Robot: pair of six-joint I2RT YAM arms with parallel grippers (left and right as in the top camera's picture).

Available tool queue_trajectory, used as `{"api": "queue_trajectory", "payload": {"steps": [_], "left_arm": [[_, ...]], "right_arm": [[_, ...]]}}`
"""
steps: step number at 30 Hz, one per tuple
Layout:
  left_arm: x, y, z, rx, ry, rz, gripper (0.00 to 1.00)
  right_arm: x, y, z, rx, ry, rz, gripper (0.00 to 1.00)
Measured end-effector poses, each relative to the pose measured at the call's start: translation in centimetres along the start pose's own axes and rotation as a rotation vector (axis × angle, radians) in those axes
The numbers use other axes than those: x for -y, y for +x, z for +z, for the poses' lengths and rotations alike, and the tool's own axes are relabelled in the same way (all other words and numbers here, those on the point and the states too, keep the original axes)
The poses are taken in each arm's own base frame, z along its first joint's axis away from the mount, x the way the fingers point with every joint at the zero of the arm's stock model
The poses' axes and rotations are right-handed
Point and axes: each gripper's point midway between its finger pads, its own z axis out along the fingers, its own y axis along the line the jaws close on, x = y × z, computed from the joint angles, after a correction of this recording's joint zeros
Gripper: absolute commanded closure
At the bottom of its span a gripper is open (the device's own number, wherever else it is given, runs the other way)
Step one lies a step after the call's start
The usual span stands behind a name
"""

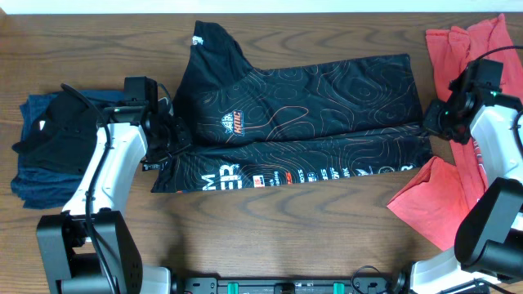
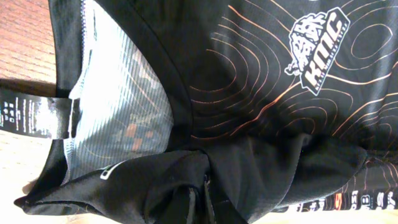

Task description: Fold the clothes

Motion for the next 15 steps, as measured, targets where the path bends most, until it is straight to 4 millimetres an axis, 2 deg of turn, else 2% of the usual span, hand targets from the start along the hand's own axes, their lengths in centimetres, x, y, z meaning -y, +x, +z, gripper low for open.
{"api": "queue_trajectory", "payload": {"steps": [2,5,9,15], "left_arm": [[-0.06,0.00,0.00,0.000,-0.003,0.001,0.65],[-0.19,0.13,0.00,-0.004,-0.010,-0.002,0.57],[-0.33,0.33,0.00,-0.012,-0.017,-0.008,0.56],[-0.64,0.94,-0.03,-0.036,-0.031,-0.014,0.56]], "right_arm": [[0.02,0.05,0.10,0.000,0.000,-0.001,0.73],[-0.01,-0.18,0.10,0.010,-0.001,-0.005,0.59],[-0.04,-0.29,0.10,0.014,-0.002,-0.012,0.55],[-0.04,-0.26,0.10,0.013,-0.002,-0.013,0.55]]}}
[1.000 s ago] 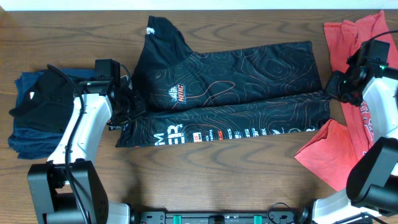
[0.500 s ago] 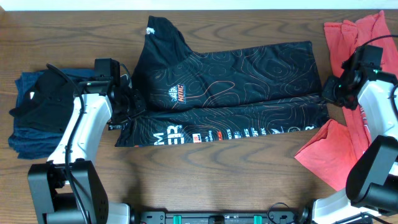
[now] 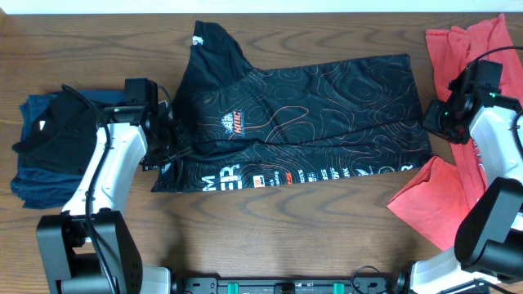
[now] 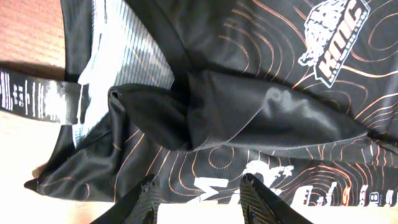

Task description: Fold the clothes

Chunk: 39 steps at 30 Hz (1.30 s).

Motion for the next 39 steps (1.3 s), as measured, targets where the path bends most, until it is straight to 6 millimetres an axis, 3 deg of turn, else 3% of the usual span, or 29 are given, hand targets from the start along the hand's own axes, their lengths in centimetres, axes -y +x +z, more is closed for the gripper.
{"api": "queue_trajectory", "payload": {"steps": [10,13,17,20,29,39], "left_arm": [[-0.6,1.2,0.1,-0.047,-0.024,-0.012,0.56],[-1.1,2.0,0.7,-0.069,-0.032,-0.018,0.56],[-1.6,2.8,1.6,-0.084,-0.038,-0.021,0.56],[-1.7,2.8,2.2,-0.075,-0.034,-0.019,0.56],[-2.4,3.5,3.8,-0.071,-0.033,-0.018,0.56],[-2.5,3.8,3.9,-0.076,-0.035,-0.020,0.56]], "right_arm": [[0.9,3.7,-0.3,-0.149,0.042,0.008,0.53],[1.4,4.4,-0.4,-0.177,0.066,0.010,0.48],[1.9,4.4,-0.4,-0.173,0.096,0.006,0.47],[2.2,4.0,0.1,-0.146,0.108,0.004,0.55],[2.4,4.1,2.9,-0.069,0.095,0.009,0.63],[2.1,3.7,3.9,-0.020,0.069,0.013,0.72]]}}
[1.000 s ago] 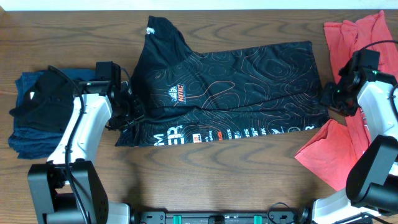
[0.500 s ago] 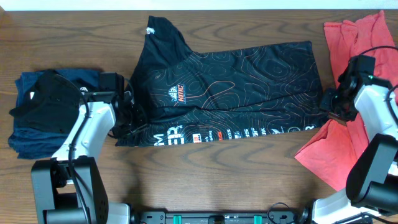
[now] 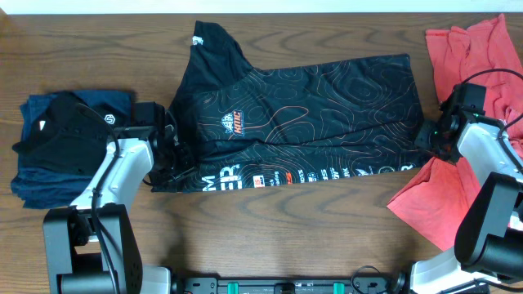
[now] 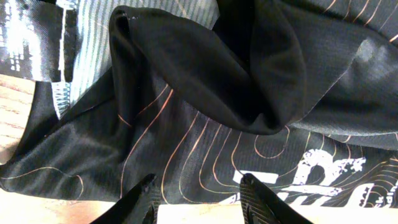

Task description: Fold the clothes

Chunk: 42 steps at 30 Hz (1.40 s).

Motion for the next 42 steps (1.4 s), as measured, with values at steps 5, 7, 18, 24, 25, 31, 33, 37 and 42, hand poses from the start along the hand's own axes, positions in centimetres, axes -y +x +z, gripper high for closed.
{"api": "queue_trajectory", "payload": {"steps": [5,7,18,24,25,31,33,37,42], "left_arm": [[0.0,0.0,0.0,0.000,0.000,0.000,0.56],[0.0,0.0,0.0,0.000,0.000,0.000,0.56],[0.0,0.0,0.0,0.000,0.000,0.000,0.56],[0.0,0.0,0.0,0.000,0.000,0.000,0.56],[0.0,0.0,0.0,0.000,0.000,0.000,0.56],[0.0,0.0,0.0,0.000,0.000,0.000,0.56],[0.0,0.0,0.0,0.000,0.000,0.000,0.56],[0.0,0.0,0.0,0.000,0.000,0.000,0.56],[0.0,0.0,0.0,0.000,0.000,0.000,0.56]], "right_arm": [[0.0,0.0,0.2,0.006,-0.003,0.000,0.73],[-0.1,-0.2,0.2,0.014,-0.007,0.000,0.73],[-0.2,-0.4,0.2,0.021,-0.013,0.003,0.64],[-0.2,-0.4,0.2,0.023,-0.013,0.001,0.63],[-0.2,-0.4,0.2,0.025,-0.014,0.001,0.63],[-0.2,-0.4,0.7,0.041,-0.017,0.001,0.64],[-0.2,-0.1,0.9,0.042,-0.017,0.001,0.64],[-0.1,0.1,1.3,0.046,-0.018,0.001,0.65],[-0.1,-0.1,1.3,0.053,-0.019,0.000,0.86]]}}
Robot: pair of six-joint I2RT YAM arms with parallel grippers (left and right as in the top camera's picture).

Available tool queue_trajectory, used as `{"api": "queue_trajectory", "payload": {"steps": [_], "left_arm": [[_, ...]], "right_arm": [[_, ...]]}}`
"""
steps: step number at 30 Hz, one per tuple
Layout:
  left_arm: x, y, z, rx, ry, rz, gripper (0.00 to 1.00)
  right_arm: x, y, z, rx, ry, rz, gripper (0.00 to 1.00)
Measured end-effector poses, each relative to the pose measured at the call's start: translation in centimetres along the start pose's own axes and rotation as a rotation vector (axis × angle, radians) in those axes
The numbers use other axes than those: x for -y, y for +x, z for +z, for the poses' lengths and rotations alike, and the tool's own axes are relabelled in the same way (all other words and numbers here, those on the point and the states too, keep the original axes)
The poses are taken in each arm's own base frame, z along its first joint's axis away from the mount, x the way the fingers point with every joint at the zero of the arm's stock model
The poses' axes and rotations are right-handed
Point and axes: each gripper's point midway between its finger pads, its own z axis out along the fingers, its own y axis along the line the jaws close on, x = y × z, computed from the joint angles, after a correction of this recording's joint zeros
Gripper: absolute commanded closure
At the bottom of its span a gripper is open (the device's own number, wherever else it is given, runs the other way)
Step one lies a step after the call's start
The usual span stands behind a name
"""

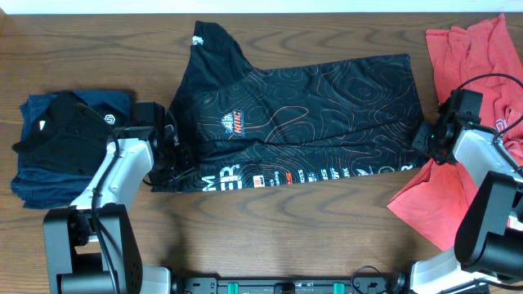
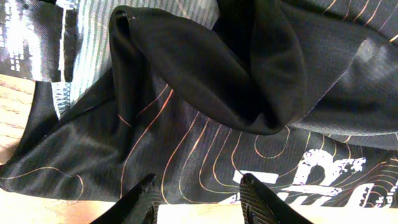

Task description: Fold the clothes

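Note:
A black jersey with orange contour lines and white lettering lies spread across the middle of the table. Its left end is rumpled, and a loose black fold lies over the striped grey lining. My left gripper is open over the jersey's near hem at its left corner, with nothing between the fingers. My right gripper sits at the jersey's right edge near the lower corner. The overhead view does not show how its jaws stand.
A folded stack of dark blue and black clothes lies at the left, beside my left arm. Red garments lie at the far right and the front right, under and around my right arm. Bare wooden table runs along the front.
My right arm has shifted slightly toward the front along the jersey's right edge. My left gripper and the fabric under it look the same.
At first bunched black fabric filled the spot in the left wrist view where my fingers show, hiding them. Then the left fingers showed open, with the fold lying loose beyond them. Later the left gripper was over the near hem, and the right had moved down the right edge.

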Motion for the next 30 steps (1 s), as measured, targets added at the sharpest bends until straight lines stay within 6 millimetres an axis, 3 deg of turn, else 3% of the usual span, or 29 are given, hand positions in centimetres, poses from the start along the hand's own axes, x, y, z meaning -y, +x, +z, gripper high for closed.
{"api": "queue_trajectory", "payload": {"steps": [1,2,10,15,16,17,18,22,30], "left_arm": [[0.0,0.0,0.0,0.000,0.000,0.000,0.56],[0.0,0.0,0.0,0.000,0.000,0.000,0.56],[0.0,0.0,0.0,0.000,0.000,0.000,0.56],[0.0,0.0,0.0,0.000,0.000,0.000,0.56],[0.0,0.0,0.0,0.000,0.000,0.000,0.56],[0.0,0.0,0.0,0.000,0.000,0.000,0.56],[0.0,0.0,0.0,0.000,0.000,0.000,0.56],[0.0,0.0,0.0,0.000,0.000,0.000,0.56],[0.0,0.0,0.0,0.000,0.000,0.000,0.56]], "right_arm": [[0.0,0.0,0.0,0.000,0.000,0.002,0.96],[0.0,0.0,0.0,0.001,-0.001,0.001,0.99],[-0.6,-0.8,0.0,0.030,-0.031,0.009,0.99],[-2.4,-3.1,-0.4,0.117,-0.128,0.036,0.99],[-2.8,-3.7,-0.5,0.138,-0.147,0.045,0.99],[-3.1,-4.4,-0.8,0.161,-0.166,0.054,0.87],[-3.4,-5.0,-0.9,0.181,-0.184,0.070,0.85],[-4.2,-6.5,-1.6,0.226,-0.229,0.088,0.85],[-3.4,-5.1,-1.2,0.169,-0.186,0.108,0.82]]}}
